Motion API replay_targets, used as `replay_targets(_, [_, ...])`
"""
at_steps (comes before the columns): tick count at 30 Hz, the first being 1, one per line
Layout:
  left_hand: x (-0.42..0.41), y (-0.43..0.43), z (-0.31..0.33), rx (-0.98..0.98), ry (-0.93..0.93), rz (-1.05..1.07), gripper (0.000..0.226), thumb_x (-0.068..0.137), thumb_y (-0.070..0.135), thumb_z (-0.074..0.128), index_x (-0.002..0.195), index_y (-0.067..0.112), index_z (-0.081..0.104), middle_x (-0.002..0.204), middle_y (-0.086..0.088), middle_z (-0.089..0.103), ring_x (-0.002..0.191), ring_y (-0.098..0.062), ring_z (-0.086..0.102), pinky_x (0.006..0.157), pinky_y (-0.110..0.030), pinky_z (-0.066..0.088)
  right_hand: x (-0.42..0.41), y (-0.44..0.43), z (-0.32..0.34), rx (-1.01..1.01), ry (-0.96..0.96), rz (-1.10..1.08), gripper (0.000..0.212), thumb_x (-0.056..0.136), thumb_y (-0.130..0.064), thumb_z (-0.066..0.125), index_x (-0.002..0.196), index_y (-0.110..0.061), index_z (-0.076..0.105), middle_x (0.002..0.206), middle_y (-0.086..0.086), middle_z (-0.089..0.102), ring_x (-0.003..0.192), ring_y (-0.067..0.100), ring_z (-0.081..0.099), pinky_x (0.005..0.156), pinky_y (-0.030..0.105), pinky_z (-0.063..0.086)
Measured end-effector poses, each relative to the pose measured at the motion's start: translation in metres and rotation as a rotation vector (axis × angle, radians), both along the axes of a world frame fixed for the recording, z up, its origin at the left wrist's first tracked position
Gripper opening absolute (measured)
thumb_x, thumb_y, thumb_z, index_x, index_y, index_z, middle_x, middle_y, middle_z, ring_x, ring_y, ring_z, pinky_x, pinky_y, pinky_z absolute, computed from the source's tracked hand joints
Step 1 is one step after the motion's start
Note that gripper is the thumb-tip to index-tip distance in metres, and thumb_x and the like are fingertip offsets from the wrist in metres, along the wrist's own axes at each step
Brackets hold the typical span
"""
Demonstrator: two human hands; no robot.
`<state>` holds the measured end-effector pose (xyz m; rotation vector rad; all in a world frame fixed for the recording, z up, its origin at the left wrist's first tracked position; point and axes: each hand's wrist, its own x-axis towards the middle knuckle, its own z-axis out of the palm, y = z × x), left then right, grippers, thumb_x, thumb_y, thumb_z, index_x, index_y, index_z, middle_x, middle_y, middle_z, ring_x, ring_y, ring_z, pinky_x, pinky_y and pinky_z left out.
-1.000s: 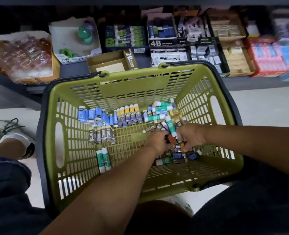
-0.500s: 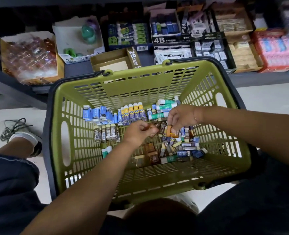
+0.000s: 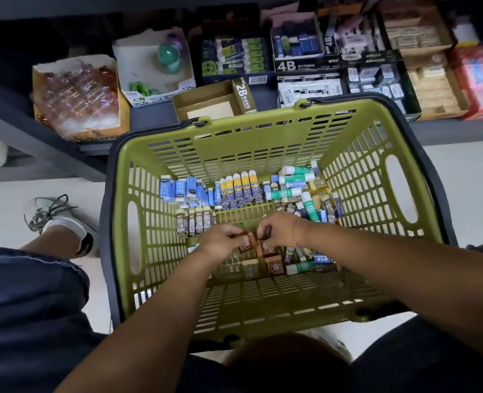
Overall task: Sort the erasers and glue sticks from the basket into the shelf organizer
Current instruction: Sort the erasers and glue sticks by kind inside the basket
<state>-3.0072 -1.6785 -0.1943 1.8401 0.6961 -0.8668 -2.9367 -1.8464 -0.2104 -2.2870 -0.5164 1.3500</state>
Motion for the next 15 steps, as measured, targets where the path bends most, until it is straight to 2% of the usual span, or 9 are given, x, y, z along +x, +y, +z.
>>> replay_targets(1, [0.000, -0.001, 0.002, -0.041, 0.002, 0.023, 0.027, 0.084, 0.021, 0.072, 0.111, 0.021, 0.068, 0.119, 0.001, 0.065, 0.099, -0.012, 0.062, 0.083, -0.023, 0.048, 0.003, -0.002, 0.002, 0.014, 0.020, -0.039, 0.025, 0.083, -0.012, 0.070, 0.107, -0.018, 0.065, 0.106, -0.006, 0.056, 0.096, 0.012, 0.056, 0.087, 0.024, 0.046])
replay_targets(3, [0.002, -0.003, 0.006, -0.125, 0.007, 0.063, 0.025, 0.082, 0.016, 0.074, 0.106, 0.020, 0.068, 0.116, 0.000, 0.065, 0.092, -0.009, 0.063, 0.066, -0.012, 0.050, 0.011, -0.005, 0.008, 0.062, 0.105, -0.119, 0.034, 0.083, -0.004, 0.068, 0.113, -0.017, 0.061, 0.105, -0.004, 0.057, 0.088, 0.009, 0.058, 0.080, 0.022, 0.047])
replay_targets(5, [0.004, -0.007, 0.009, -0.161, -0.001, 0.070, 0.027, 0.080, 0.013, 0.075, 0.105, 0.017, 0.067, 0.113, 0.001, 0.064, 0.089, -0.007, 0.063, 0.058, -0.009, 0.049, 0.018, -0.007, 0.014, 0.074, 0.231, -0.099, 0.044, 0.081, 0.003, 0.065, 0.121, -0.014, 0.055, 0.106, -0.001, 0.058, 0.085, 0.008, 0.058, 0.072, 0.020, 0.047])
replay_targets(8, [0.001, -0.016, 0.007, -0.139, -0.024, -0.001, 0.028, 0.077, 0.012, 0.078, 0.102, 0.014, 0.066, 0.107, 0.000, 0.065, 0.088, -0.009, 0.062, 0.073, -0.017, 0.051, 0.027, -0.012, 0.021, 0.027, 0.285, -0.021, 0.041, 0.082, 0.004, 0.061, 0.119, -0.014, 0.057, 0.101, -0.004, 0.060, 0.086, 0.010, 0.059, 0.068, 0.021, 0.049])
replay_targets(10, [-0.003, -0.021, 0.002, -0.088, -0.045, -0.092, 0.026, 0.076, 0.014, 0.080, 0.098, 0.015, 0.066, 0.100, 0.001, 0.065, 0.087, -0.010, 0.060, 0.069, -0.014, 0.045, 0.039, -0.020, 0.026, -0.013, 0.206, -0.011, 0.034, 0.084, 0.001, 0.058, 0.114, -0.014, 0.064, 0.088, -0.008, 0.058, 0.077, 0.009, 0.056, 0.065, 0.021, 0.047])
replay_targets(12, [-0.005, -0.024, -0.004, -0.032, -0.076, -0.155, 0.028, 0.075, 0.017, 0.082, 0.096, 0.016, 0.063, 0.094, 0.002, 0.061, 0.087, -0.014, 0.058, 0.060, -0.014, 0.040, 0.055, -0.034, 0.034, -0.086, 0.036, 0.034, 0.028, 0.084, -0.007, 0.060, 0.110, -0.016, 0.068, 0.083, -0.011, 0.059, 0.075, 0.007, 0.056, 0.070, 0.022, 0.047])
replay_targets(13, [-0.004, -0.024, -0.006, -0.014, -0.090, -0.177, 0.032, 0.074, 0.018, 0.082, 0.098, 0.017, 0.061, 0.093, 0.002, 0.059, 0.088, -0.015, 0.056, 0.062, -0.017, 0.041, 0.063, -0.042, 0.039, -0.125, -0.021, 0.058, 0.026, 0.083, -0.010, 0.062, 0.107, -0.017, 0.069, 0.083, -0.010, 0.061, 0.077, 0.009, 0.058, 0.071, 0.022, 0.048])
replay_targets(15, [-0.002, -0.025, -0.006, -0.004, -0.110, -0.212, 0.047, 0.073, 0.019, 0.083, 0.111, 0.016, 0.057, 0.100, 0.004, 0.057, 0.095, -0.014, 0.054, 0.074, -0.023, 0.044, 0.075, -0.057, 0.046, -0.196, -0.097, 0.089, 0.021, 0.083, -0.012, 0.064, 0.103, -0.017, 0.070, 0.084, -0.007, 0.062, 0.080, 0.013, 0.059, 0.070, 0.025, 0.048])
